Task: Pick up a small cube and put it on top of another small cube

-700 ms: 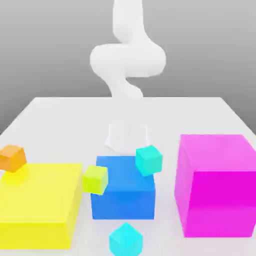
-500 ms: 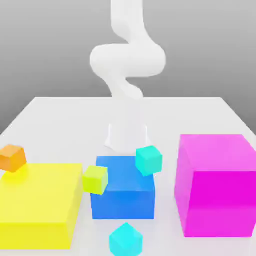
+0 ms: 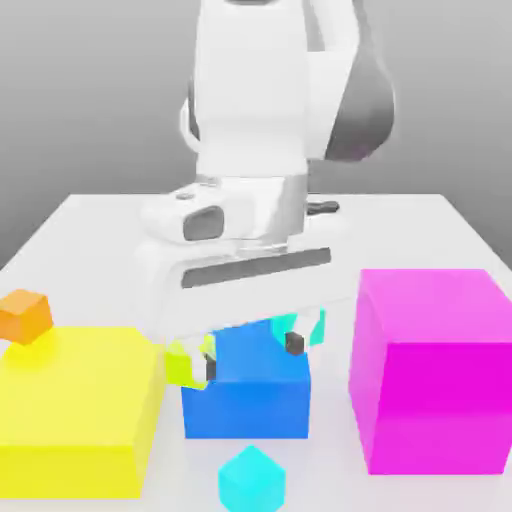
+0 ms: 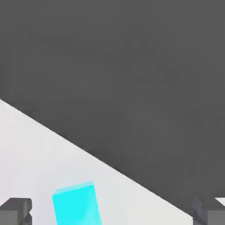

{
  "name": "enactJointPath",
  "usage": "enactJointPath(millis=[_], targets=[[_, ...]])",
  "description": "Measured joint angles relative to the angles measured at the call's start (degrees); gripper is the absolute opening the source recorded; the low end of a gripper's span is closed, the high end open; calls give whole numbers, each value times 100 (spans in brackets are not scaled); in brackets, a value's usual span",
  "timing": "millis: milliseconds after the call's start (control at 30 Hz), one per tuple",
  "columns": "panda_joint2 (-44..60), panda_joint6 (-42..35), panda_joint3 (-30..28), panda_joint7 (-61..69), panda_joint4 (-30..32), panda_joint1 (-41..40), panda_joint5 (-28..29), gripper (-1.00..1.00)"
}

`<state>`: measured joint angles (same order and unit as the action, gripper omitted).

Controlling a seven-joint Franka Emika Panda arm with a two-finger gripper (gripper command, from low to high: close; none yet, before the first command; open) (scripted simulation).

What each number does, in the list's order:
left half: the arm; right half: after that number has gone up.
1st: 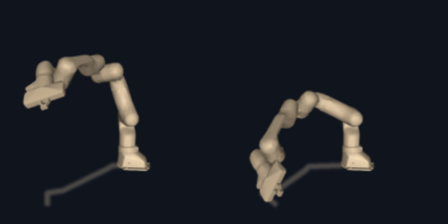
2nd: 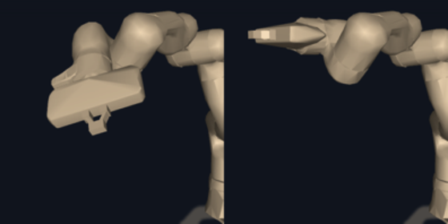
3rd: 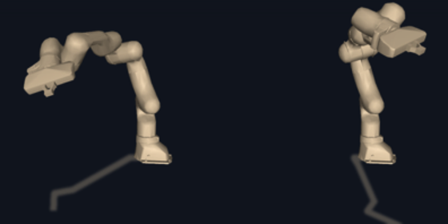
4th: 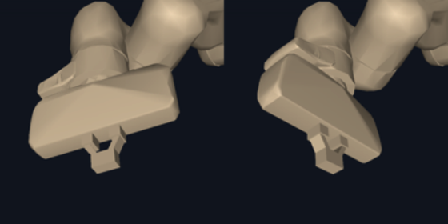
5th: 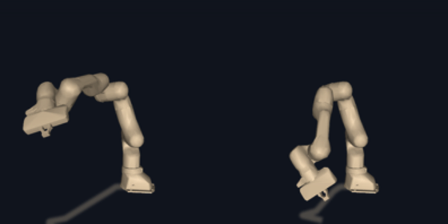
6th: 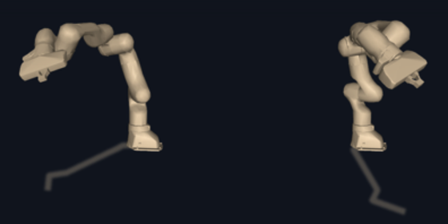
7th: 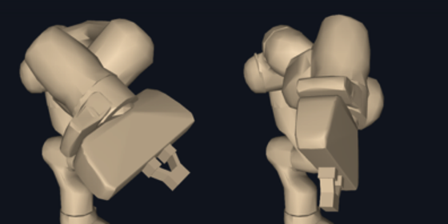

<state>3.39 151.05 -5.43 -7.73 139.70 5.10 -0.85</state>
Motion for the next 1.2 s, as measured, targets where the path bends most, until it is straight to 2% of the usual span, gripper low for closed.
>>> enactJointPath(millis=[133,300,333,600,900,1200], targets=[[832,324,135,708,133,-130,-105,0],[1870,1085,276,956,9,-246,-234,0],[2020,1205,297,971,-17,-262,-251,-100],[1892,1091,288,952,7,-258,-224,-100],[92,-99,199,348,613,2,22,-100],[-1777,-1084,475,-540,1496,90,87,-100]])
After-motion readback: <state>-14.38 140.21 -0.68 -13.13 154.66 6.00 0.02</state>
